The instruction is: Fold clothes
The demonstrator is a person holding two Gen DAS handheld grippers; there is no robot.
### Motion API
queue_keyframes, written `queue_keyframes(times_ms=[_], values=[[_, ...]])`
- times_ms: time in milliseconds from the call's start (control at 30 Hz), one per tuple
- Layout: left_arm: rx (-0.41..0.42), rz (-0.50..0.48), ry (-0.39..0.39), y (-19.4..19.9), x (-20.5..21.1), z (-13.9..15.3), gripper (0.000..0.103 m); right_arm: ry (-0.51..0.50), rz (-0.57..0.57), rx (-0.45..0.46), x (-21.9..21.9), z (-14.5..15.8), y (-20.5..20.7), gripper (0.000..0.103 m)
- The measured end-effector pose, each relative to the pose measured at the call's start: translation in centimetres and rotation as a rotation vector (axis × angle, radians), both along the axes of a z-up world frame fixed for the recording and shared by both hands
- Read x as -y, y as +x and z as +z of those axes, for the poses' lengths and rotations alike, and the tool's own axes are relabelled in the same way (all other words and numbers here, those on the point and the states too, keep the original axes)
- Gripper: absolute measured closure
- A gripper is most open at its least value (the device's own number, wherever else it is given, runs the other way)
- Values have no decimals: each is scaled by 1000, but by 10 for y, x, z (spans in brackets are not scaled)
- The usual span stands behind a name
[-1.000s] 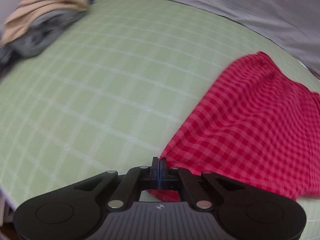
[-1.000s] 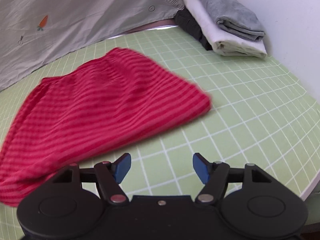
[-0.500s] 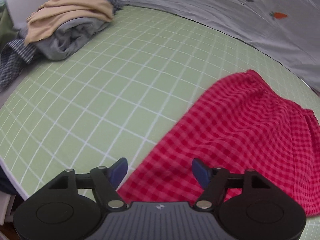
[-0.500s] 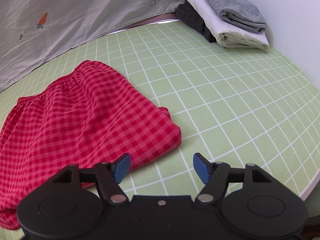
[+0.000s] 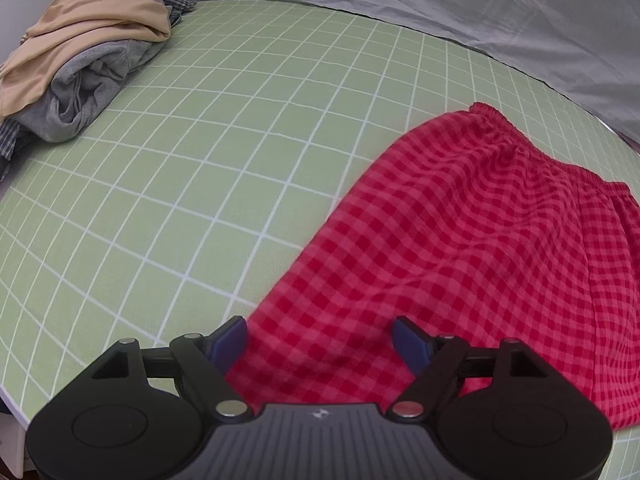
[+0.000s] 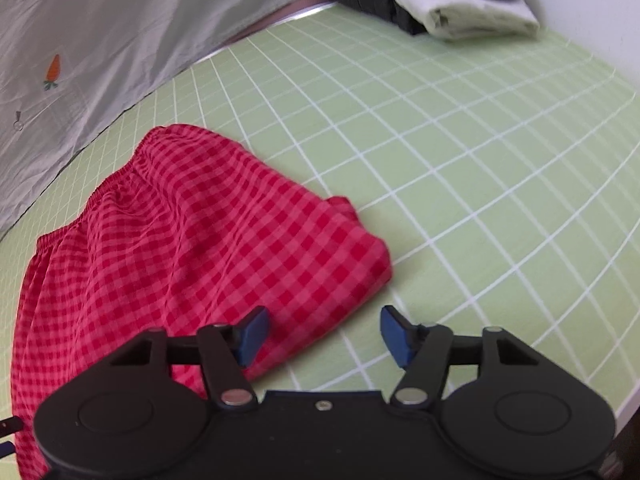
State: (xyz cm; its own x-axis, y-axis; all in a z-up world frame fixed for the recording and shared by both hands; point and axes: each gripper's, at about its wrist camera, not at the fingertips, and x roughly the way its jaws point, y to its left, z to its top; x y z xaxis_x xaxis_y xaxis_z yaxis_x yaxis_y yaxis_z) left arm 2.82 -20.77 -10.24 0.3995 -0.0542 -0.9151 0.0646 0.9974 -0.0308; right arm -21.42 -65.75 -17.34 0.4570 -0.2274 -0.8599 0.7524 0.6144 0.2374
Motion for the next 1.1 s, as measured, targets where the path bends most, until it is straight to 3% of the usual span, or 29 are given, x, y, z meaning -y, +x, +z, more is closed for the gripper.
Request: queue_keyframes(times_ms=[33,133,233,367,533,600,667,800,967,1100], values=[[-2,3,-3,5,0,-1,23,2,4,4,0,-1,3,56],[-10,1,-2,22,4,-6,23,14,23,37,4,-2,11,96],[-11,-11,5,37,12,-7,23,2,48,80,10,2,29,101],[-27,-19,-7,52,18,-9,23,6,84,153,24,18,75,101],[-36,-13,-9,50,23,-15,21,-87,261,244,11,47,149,101],[-33,-8,-1,48,24,-16,18,-52,349,240,0,43,174,94],[-32,-4,6,47,24,-17,18,-8,409,198,-10,30,190,77],[-30,8,20,45,24,-18,15,9,394,187,-15,25,172,63],[-33,4,49,43,32,-22,8,-23,249,177,11,27,139,62],[-38,3,49,43,33,-24,5,-19,227,160,26,18,132,67]])
